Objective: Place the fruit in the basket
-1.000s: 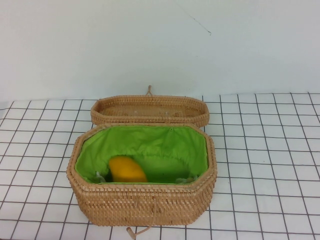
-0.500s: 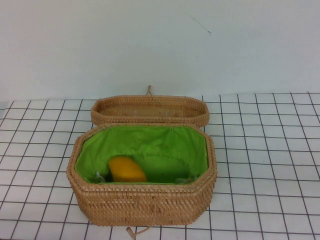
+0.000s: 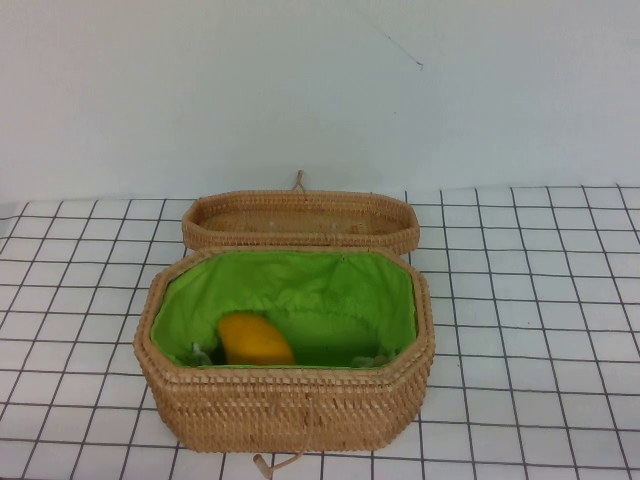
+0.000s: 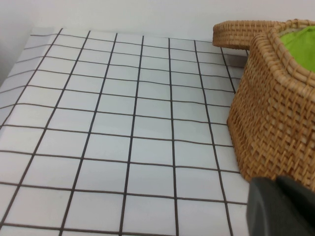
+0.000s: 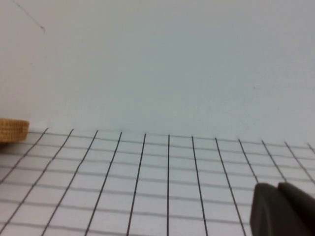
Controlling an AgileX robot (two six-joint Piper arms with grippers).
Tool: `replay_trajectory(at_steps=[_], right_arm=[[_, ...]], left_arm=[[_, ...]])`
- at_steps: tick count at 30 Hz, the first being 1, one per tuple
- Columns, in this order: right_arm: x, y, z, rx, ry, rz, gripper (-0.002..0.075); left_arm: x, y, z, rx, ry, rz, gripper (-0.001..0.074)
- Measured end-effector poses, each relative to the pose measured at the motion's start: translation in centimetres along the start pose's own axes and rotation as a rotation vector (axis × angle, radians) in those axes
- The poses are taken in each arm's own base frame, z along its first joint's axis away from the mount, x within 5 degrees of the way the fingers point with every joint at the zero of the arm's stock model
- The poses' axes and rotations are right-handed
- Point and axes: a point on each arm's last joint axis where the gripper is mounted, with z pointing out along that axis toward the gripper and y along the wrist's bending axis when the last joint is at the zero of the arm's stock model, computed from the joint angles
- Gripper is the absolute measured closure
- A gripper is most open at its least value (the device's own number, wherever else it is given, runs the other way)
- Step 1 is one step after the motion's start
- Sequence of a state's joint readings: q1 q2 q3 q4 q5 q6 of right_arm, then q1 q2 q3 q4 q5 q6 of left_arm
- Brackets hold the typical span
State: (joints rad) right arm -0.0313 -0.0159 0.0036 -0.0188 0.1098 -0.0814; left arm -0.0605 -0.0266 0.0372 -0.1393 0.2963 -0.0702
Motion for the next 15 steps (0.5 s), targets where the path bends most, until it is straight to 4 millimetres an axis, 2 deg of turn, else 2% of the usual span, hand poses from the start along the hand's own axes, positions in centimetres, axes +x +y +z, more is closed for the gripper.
replay_trajectory(at_steps=[7, 15], right_arm=[[2.1, 0.2, -0.2, -0.019, 0.235, 0.0, 0.0728], [2.1, 0.2, -0.2, -0.019, 0.234, 0.004, 0.0728]], left_arm=[[0.0, 0.0, 0.0, 0.0, 0.0, 0.0, 0.0734], [0.0, 0.0, 0.0, 0.0, 0.0, 0.0, 0.0735]])
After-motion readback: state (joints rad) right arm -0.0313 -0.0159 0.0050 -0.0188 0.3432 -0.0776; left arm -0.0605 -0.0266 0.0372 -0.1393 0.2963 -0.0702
